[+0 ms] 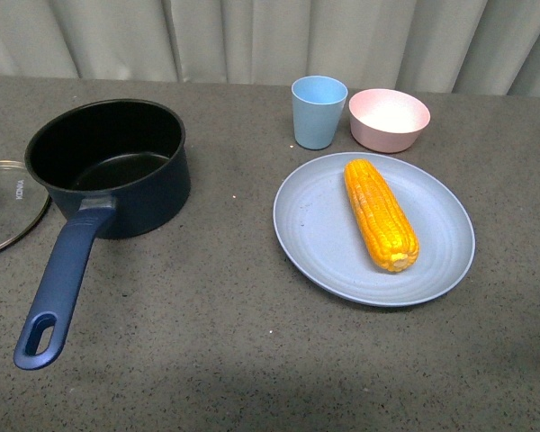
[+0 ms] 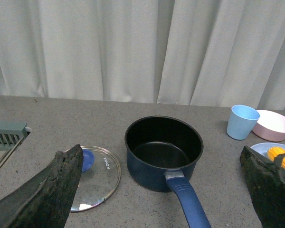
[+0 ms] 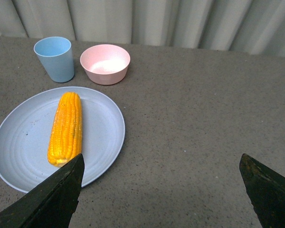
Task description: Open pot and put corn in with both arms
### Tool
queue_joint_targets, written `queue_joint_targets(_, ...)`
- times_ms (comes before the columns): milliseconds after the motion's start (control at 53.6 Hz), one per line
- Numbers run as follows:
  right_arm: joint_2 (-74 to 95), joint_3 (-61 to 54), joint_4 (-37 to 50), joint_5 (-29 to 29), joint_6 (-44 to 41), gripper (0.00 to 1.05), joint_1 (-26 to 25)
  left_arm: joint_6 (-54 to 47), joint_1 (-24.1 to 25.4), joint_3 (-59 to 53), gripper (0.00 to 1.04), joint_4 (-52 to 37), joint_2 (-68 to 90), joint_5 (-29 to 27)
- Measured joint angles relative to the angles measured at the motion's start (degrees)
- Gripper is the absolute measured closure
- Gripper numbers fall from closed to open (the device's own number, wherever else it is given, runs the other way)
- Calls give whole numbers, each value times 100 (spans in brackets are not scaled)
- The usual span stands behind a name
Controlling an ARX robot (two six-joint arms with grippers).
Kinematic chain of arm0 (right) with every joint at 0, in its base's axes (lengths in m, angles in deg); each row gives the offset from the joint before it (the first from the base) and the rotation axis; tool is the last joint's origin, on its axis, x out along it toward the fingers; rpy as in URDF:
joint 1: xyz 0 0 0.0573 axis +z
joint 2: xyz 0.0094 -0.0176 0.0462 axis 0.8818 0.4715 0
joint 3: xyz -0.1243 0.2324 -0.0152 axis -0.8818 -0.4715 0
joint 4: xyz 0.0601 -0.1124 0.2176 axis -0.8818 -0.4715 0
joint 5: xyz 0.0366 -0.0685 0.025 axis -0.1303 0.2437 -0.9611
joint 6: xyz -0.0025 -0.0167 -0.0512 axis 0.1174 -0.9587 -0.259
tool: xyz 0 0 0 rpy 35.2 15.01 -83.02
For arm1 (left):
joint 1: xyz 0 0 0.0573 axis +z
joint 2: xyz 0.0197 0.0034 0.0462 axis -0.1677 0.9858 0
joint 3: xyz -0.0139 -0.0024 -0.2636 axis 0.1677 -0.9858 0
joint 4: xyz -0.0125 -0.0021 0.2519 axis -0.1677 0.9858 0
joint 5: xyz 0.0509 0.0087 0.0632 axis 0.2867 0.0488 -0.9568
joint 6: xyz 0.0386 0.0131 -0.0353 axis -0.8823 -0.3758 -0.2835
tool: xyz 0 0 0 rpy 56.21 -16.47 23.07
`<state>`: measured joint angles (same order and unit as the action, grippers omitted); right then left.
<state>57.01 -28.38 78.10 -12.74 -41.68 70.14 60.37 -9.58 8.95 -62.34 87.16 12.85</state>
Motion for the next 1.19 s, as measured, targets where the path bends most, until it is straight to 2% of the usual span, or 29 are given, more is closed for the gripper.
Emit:
queue_joint_targets(93, 1305, 538, 46, 24, 149, 9, 116, 0, 0, -2, 6, 0, 0, 0)
queue_joint_targets(112, 2811, 1255, 28, 98, 289, 9, 280, 0, 0, -2, 6, 0, 0, 0)
queue_joint_targets(298, 4623, 2533, -387, -42, 688, 9, 562, -2, 0, -2, 6, 0, 0, 0)
queue_joint_targets(653, 6006, 4129, -1163, -208, 1174, 9, 1049, -2, 0, -2, 6, 0, 0, 0)
queue_joint_targets(1119, 6832, 4966, -1827, -334, 1451, 9, 1185, -2, 0, 0, 6, 0, 0, 0)
queue_joint_targets(1194, 6872, 4996, -1838, -350, 1506, 15, 1198, -2, 0, 0, 6, 0, 0, 0)
